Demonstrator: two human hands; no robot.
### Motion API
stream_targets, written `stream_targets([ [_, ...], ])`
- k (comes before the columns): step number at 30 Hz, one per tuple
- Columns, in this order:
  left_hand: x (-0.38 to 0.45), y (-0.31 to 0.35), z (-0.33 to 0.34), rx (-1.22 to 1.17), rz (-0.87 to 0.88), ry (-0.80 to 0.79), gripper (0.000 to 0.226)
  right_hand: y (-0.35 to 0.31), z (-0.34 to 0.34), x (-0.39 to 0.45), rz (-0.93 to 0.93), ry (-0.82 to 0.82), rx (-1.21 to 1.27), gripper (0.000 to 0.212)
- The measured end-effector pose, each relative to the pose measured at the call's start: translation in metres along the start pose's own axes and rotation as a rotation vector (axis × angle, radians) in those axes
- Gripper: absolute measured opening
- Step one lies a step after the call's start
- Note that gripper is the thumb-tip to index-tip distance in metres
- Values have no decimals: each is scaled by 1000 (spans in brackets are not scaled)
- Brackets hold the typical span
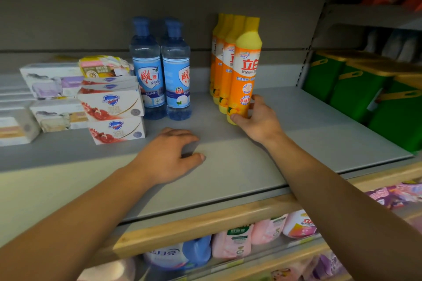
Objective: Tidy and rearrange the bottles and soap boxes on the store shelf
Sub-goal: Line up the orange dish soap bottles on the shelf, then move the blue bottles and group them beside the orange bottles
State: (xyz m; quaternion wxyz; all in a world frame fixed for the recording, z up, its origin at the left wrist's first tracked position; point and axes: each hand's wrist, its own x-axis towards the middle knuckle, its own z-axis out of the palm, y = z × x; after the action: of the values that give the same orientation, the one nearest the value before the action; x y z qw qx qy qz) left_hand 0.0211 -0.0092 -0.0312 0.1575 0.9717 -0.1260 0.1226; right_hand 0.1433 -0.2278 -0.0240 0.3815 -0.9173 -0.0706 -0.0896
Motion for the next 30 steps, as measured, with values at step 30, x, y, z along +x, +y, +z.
stream_targets([
  [30,-33,-57,-37,-510,-285,308,15,-119,93,36,-139,57,366,52],
])
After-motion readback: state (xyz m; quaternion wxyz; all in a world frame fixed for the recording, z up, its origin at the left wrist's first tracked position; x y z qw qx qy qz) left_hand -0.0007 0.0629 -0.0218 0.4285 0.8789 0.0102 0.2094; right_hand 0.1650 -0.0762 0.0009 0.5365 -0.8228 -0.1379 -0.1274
